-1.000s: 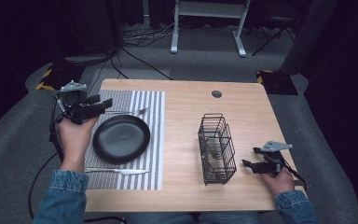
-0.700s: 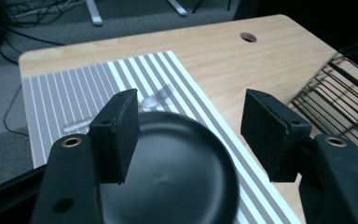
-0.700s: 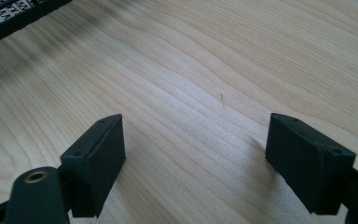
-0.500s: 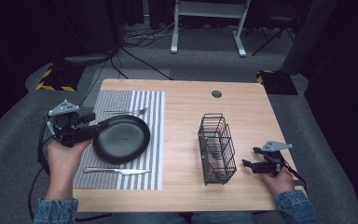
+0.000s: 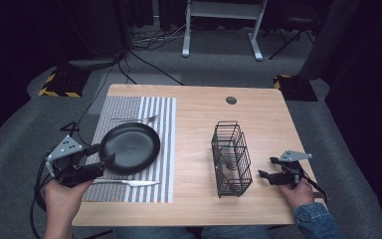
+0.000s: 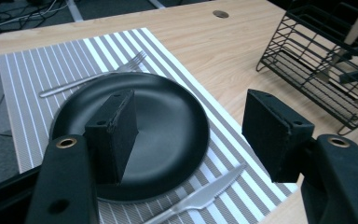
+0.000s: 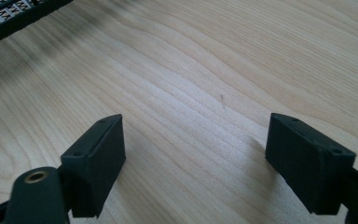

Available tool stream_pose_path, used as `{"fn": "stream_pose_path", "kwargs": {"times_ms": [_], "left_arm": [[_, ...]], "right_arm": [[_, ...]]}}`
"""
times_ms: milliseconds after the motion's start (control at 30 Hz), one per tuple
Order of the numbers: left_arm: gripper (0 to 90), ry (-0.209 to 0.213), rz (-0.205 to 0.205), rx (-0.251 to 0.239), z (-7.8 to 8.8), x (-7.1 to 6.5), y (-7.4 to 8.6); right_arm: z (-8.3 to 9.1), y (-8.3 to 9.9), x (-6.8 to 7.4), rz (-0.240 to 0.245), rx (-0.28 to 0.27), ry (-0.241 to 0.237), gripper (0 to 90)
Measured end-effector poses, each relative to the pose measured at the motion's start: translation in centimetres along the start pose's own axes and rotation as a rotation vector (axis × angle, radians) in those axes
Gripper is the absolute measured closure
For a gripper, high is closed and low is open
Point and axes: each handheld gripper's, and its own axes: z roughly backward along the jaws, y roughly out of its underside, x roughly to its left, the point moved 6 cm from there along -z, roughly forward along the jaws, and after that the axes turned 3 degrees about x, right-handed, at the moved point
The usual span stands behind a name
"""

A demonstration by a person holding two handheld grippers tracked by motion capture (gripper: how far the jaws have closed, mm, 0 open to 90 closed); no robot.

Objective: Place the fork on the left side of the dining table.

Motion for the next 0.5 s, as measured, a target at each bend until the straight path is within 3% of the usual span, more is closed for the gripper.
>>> {"fn": "stream_pose_path", "kwargs": {"times_ms": [133,267,300,500], "left_arm": [[35.0,-0.006,0.001,-0.005,0.6,-0.3,1.5],[34.7,0.01,0.031,-0.055,1.1,-0.7,3.1],[34.6,0.025,0.048,-0.068,1.0,-0.9,4.2],[34.1,0.016,0.046,-0.03,0.8,-0.6,6.7]], "right_arm": [[0.0,0.0,0.0,0.0,0.0,0.0,20.1],[0.0,0.0,0.0,0.001,0.0,0.0,20.1],[0.0,0.0,0.0,0.001,0.0,0.0,20.1],[0.0,0.0,0.0,0.001,0.0,0.001,20.1]]}}
